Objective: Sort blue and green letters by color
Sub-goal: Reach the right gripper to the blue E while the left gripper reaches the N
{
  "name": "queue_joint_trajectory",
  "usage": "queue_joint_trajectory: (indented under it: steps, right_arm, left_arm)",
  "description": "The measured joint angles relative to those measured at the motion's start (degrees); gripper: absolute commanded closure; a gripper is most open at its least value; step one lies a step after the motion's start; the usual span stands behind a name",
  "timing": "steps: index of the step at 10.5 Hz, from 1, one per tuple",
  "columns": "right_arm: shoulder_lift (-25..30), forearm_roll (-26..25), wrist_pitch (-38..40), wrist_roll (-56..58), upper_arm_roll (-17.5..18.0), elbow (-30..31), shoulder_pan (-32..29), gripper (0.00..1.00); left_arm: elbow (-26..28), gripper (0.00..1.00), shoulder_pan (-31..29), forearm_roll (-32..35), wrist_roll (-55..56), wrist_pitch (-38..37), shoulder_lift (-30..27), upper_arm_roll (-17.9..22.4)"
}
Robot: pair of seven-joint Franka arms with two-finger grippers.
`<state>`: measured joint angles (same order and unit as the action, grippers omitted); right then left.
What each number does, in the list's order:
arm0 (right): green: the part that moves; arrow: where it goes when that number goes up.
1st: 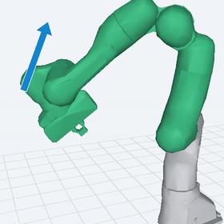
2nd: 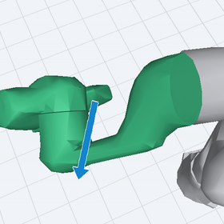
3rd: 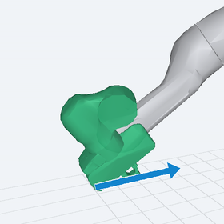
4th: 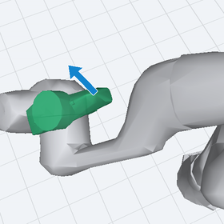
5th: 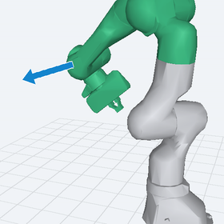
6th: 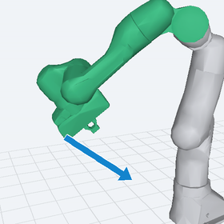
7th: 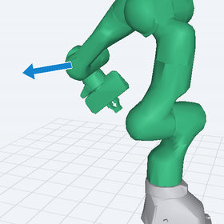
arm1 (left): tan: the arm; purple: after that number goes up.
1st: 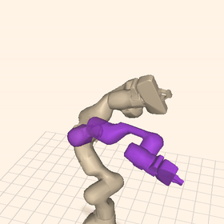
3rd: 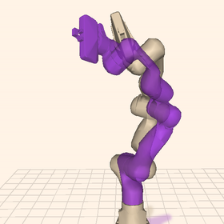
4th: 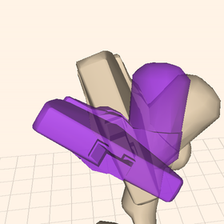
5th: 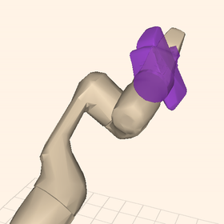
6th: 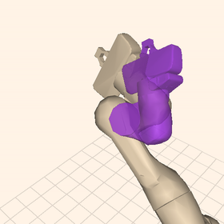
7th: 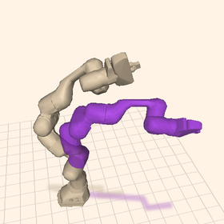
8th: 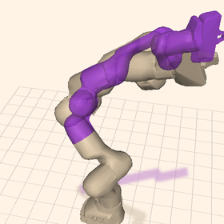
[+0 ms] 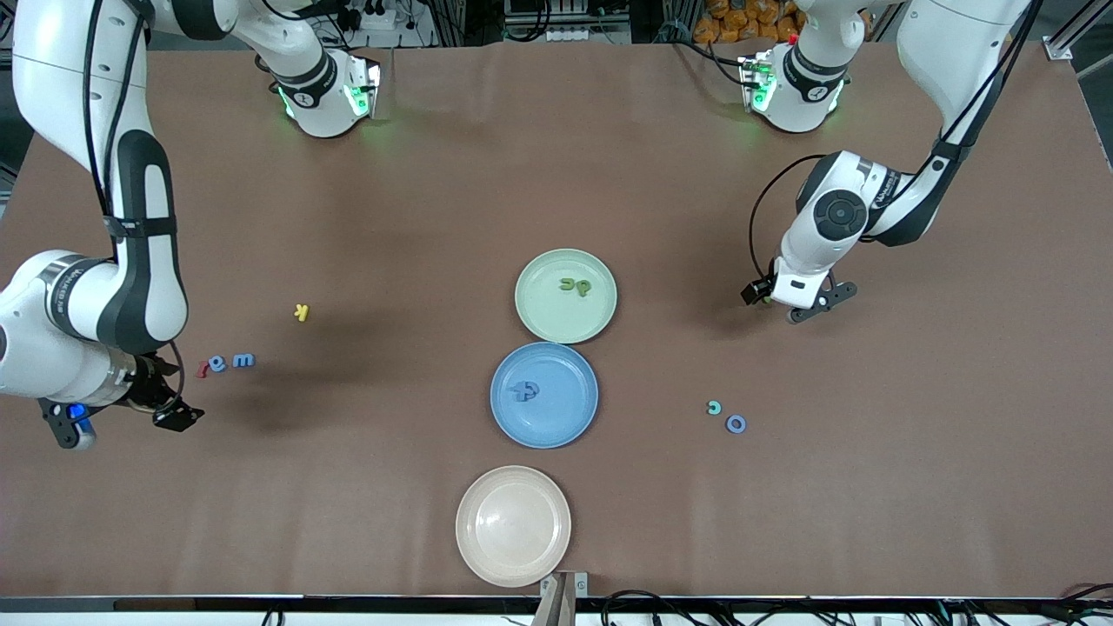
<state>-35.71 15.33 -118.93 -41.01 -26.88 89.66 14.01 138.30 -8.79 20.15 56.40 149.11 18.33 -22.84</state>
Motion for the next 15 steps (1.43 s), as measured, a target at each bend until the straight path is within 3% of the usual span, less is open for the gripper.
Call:
queue_joint_trajectory:
  steps: [3,6,8,10,15]
  right_arm:
    - [-0.08,-0.33,-0.73,-16.37,-0.07,1.5,-0.22,0.0]
    - [0.08,-0.3,-11.85,-19.26,-0.1,9.21,-0.82,0.0]
    - [1.4,-0.21,-14.02,-19.62,-0.05,13.11,-0.84,0.0]
    - [3.2,-0.2,-16.82,-20.96,0.78,16.15,-0.8,0.0]
    - [3.8,-0.2,-23.53,-25.74,4.41,21.51,-0.64,0.0]
  left_arm:
    - [0.33,0.0,0.02,0.0,0.29,1.51,1.18,-0.06]
    - [0.49,0.0,0.01,0.0,0.29,2.2,1.45,-0.07]
    - [0.51,0.0,0.02,0.0,0.29,2.57,1.63,-0.09]
    - [0.51,1.0,0.02,0.0,0.29,3.45,2.17,-0.09]
    - [0.28,1.0,-0.13,0.36,0.28,4.0,1.97,-0.31]
